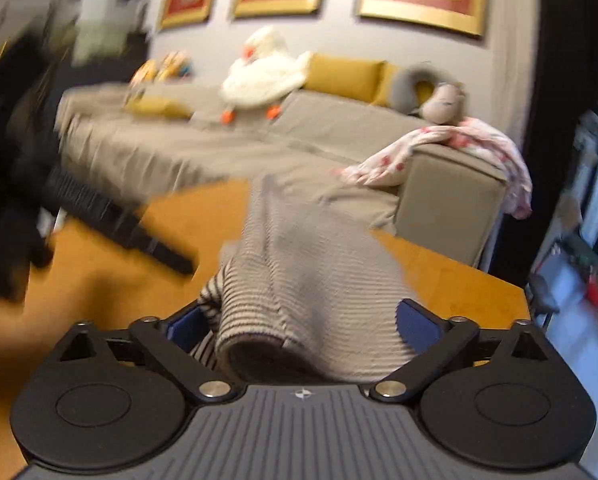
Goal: Fold clothes
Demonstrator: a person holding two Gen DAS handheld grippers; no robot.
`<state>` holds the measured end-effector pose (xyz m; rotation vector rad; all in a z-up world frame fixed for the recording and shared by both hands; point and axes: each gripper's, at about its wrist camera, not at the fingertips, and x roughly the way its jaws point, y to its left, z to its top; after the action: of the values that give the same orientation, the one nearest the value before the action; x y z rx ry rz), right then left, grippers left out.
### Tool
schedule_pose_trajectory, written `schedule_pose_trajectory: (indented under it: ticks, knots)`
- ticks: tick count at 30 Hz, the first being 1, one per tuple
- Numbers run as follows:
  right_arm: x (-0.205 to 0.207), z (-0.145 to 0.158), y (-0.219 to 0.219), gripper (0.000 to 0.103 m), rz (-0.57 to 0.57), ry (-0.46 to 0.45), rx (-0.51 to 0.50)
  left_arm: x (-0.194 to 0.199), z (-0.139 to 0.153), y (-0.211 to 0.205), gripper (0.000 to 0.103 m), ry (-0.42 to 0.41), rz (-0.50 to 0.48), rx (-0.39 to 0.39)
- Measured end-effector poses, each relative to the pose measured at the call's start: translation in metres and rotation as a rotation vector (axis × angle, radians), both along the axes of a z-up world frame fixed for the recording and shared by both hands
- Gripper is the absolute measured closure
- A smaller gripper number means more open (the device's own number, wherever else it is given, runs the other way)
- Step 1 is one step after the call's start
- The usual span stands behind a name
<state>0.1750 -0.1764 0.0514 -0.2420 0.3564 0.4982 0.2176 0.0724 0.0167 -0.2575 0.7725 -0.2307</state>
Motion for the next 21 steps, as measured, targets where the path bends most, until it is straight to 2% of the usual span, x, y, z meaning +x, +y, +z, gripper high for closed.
schedule_pose_trajectory:
  ticks: [2, 7, 10, 12, 15, 19, 21]
  knots:
    - [-0.002, 0.002, -0.002, 0.007, -0.013, -0.041, -0.014, 0.003, -0.003, -0.002, 0.000, 0.007, -0.002, -0.002]
    - [-0.009, -0.025, 0.014, 0.008, 0.051, -0.067, -0.186, 0.005, -0.003, -0.013, 0.000, 0.017, -0.015, -0.022]
    - [-0.009, -0.024, 0.013, 0.028, 0.006, -0.100, -0.158, -0.003, 0.000, -0.017, 0.000, 0.006, -0.035, -0.010]
    - [-0.007, -0.020, 0.009, 0.028, -0.001, -0.107, -0.136, -0.002, 0.002, -0.020, 0.000, 0.001, -0.045, 0.001]
    - [-0.004, -0.024, 0.012, 0.019, 0.067, -0.089, -0.186, 0.001, 0.003, -0.022, 0.000, 0.000, -0.047, 0.005]
    - [-0.005, -0.033, 0.015, 0.018, 0.070, -0.098, -0.195, 0.001, 0.003, -0.023, 0.000, 0.004, -0.046, 0.001]
    - [0.000, -0.028, 0.011, 0.033, 0.036, -0.092, -0.154, 0.001, 0.002, -0.023, 0.000, 0.013, -0.049, -0.010]
